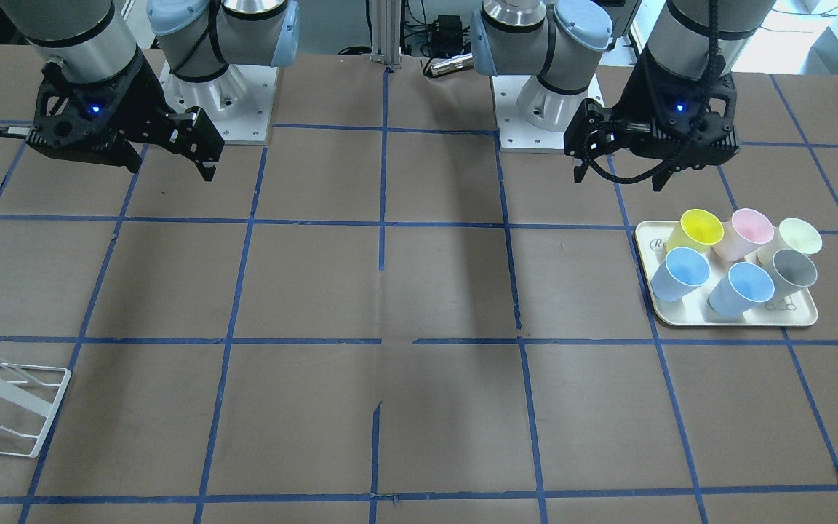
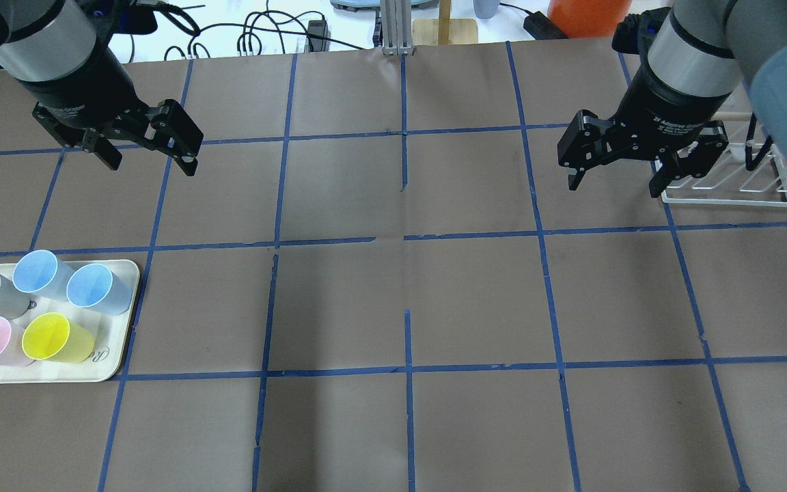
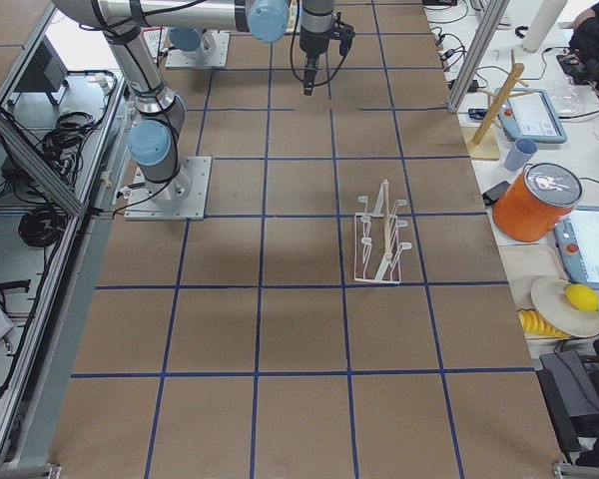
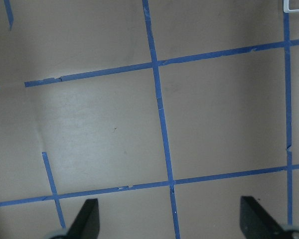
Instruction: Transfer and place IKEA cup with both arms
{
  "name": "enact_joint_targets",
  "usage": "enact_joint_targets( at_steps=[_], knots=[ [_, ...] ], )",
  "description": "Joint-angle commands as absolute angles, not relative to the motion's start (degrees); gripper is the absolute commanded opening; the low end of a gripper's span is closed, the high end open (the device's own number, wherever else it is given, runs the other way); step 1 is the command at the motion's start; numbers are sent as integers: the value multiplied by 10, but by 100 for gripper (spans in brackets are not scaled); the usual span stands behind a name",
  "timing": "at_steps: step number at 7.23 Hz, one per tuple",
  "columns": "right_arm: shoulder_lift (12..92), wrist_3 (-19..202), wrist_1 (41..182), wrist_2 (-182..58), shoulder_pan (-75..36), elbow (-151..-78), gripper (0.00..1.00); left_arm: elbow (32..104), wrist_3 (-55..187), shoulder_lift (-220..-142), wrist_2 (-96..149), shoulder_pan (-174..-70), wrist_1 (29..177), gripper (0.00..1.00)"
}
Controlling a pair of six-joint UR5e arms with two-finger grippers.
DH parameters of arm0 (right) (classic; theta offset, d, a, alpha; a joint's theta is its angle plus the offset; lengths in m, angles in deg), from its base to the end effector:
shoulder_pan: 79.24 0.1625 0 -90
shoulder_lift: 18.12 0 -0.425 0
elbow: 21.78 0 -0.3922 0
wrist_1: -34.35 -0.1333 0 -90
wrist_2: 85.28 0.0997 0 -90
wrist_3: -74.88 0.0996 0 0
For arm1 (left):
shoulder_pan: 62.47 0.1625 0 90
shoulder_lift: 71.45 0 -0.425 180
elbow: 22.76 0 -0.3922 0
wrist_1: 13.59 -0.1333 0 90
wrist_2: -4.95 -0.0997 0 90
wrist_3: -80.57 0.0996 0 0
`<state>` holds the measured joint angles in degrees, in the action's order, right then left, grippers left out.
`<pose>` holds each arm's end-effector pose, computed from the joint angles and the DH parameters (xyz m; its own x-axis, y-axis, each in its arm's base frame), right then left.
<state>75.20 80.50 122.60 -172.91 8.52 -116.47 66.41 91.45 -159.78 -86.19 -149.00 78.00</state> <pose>0.1193 -0.4666 0.4726 -0.9897 0.1388 -0.0358 0.1366 0.9889 0.0582 -0.1020 -0.4878 0.5064 -0.9914 0.1286 -0.0225 0.1289 0.9916 -0.0118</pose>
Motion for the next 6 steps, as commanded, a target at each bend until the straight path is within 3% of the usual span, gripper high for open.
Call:
enact_joint_targets(
  at_steps=[1, 6],
  knots=[
    [752, 805, 1226, -1729, 86, -1165, 100, 664, 915, -1598, -862, -1490, 776, 100],
    [762, 804, 1226, -1730, 85, -1165, 100, 664, 914, -1598, -862, -1490, 776, 100]
  ],
)
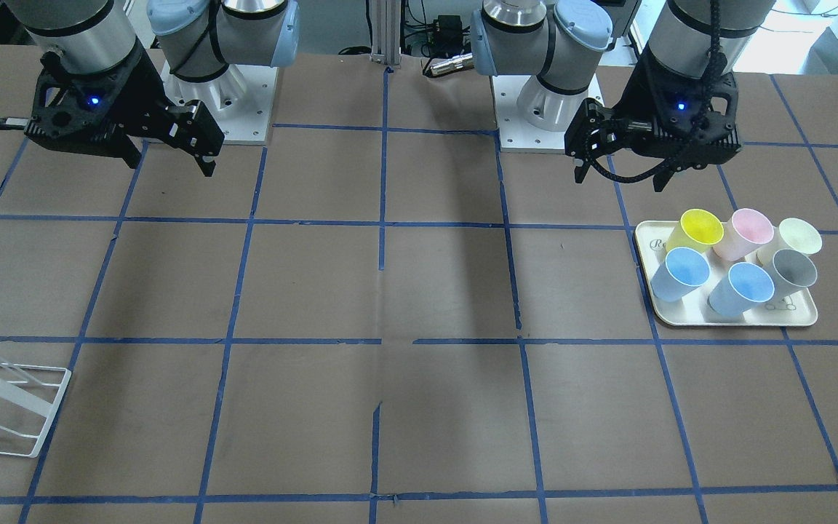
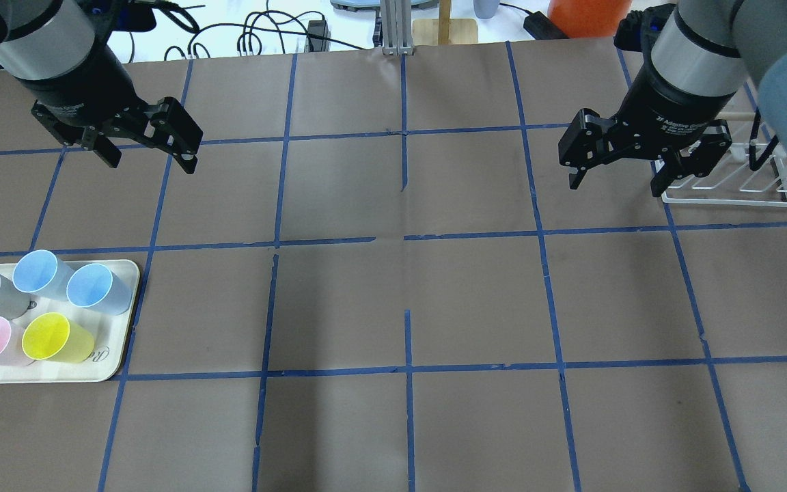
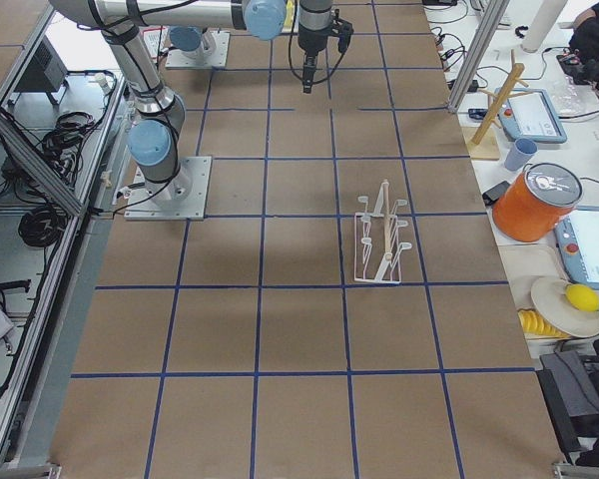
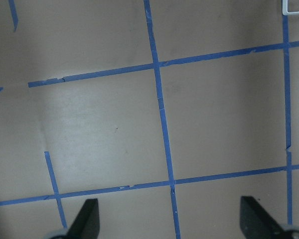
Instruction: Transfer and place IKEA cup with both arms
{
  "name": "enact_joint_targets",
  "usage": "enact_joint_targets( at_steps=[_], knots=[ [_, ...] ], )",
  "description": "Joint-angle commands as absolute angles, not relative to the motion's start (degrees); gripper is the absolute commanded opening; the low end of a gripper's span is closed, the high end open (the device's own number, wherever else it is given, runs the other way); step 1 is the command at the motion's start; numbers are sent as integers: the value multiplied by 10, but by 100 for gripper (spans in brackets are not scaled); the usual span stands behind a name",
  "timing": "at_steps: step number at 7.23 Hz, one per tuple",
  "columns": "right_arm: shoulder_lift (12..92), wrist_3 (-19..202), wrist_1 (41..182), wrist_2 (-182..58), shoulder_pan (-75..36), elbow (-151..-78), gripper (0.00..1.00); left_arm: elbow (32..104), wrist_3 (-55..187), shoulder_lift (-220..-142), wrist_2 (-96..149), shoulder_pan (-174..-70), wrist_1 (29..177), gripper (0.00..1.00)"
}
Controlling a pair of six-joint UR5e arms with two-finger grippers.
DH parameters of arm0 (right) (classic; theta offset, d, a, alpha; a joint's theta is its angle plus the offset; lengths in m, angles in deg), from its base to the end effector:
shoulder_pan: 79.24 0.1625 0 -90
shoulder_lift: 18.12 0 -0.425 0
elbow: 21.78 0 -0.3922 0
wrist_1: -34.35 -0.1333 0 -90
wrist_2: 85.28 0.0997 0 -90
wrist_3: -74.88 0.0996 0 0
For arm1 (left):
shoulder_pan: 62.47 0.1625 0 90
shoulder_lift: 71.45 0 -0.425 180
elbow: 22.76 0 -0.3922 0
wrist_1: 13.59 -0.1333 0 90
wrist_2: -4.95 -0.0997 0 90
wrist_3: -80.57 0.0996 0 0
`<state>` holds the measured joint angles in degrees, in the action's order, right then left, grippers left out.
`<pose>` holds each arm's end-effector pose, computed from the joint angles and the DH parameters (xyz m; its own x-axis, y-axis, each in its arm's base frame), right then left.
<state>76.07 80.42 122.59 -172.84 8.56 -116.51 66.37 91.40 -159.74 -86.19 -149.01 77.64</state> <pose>0.1199 -0.4617 0.4792 -0.9899 0.1363 -0.0385 0.1346 0.9899 0.0441 -0.1020 -0.4882 0.5078 -0.9915 0.1278 -0.0240 0.1283 0.9916 -0.0194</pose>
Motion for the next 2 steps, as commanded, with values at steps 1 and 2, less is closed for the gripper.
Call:
enact_joint_targets(
  at_steps=[1, 2],
  knots=[
    [762, 804, 1227, -1730, 86, -1164, 100, 664, 914, -1597, -862, -1490, 776, 100],
    [762, 804, 1227, -1730, 86, -1164, 100, 664, 915, -1597, -862, -1490, 776, 100]
  ],
)
